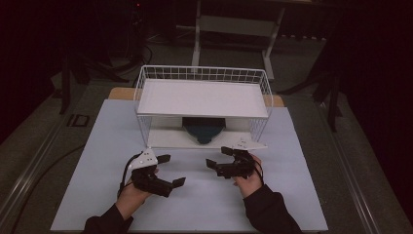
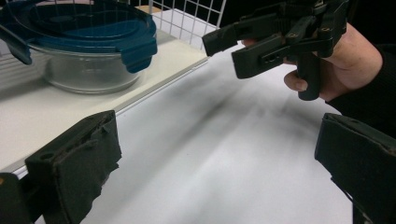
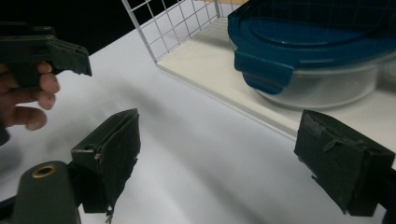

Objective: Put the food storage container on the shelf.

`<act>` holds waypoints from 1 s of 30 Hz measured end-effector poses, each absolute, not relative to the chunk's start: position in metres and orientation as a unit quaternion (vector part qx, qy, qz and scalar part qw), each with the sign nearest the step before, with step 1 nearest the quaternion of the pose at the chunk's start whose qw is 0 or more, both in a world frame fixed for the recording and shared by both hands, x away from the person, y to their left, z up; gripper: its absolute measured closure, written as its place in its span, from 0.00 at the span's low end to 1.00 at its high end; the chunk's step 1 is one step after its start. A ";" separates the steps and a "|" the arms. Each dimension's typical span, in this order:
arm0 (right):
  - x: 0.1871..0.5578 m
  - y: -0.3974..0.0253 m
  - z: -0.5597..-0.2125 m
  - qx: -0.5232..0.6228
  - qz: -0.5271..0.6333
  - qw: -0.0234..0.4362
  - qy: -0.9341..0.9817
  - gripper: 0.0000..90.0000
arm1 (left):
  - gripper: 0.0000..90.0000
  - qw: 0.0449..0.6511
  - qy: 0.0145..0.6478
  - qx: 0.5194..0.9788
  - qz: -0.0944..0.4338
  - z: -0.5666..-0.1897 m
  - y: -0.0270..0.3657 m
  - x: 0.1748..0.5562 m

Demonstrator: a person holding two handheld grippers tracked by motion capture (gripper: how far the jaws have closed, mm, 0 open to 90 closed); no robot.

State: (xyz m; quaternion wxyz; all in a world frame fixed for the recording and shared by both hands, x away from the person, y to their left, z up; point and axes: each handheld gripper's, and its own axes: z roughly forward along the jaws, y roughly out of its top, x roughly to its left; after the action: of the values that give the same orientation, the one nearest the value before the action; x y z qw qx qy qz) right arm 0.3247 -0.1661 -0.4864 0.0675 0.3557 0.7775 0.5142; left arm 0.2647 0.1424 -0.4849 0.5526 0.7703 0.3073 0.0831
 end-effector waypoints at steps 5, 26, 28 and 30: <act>0.317 -0.179 -0.485 0.360 0.515 0.074 0.775 0.16 | 0.00 0.556 0.303 0.770 0.082 -0.483 0.145 0.262; 0.275 -0.231 -0.479 0.362 0.525 0.096 0.764 0.16 | 0.00 0.562 0.291 0.771 0.077 -0.481 0.153 0.250; 0.271 -0.235 -0.478 0.363 0.525 0.100 0.763 0.16 | 0.00 0.563 0.290 0.770 0.076 -0.481 0.154 0.249; 0.268 -0.239 -0.478 0.362 0.527 0.100 0.762 0.16 | 0.00 0.563 0.290 0.770 0.077 -0.481 0.156 0.247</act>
State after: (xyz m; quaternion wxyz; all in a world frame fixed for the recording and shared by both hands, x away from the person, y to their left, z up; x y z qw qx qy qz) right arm 0.2679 -0.2390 -0.4783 0.1001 0.3615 0.7623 0.5275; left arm 0.2473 0.1557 -0.4806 0.5626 0.7703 0.2902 0.0773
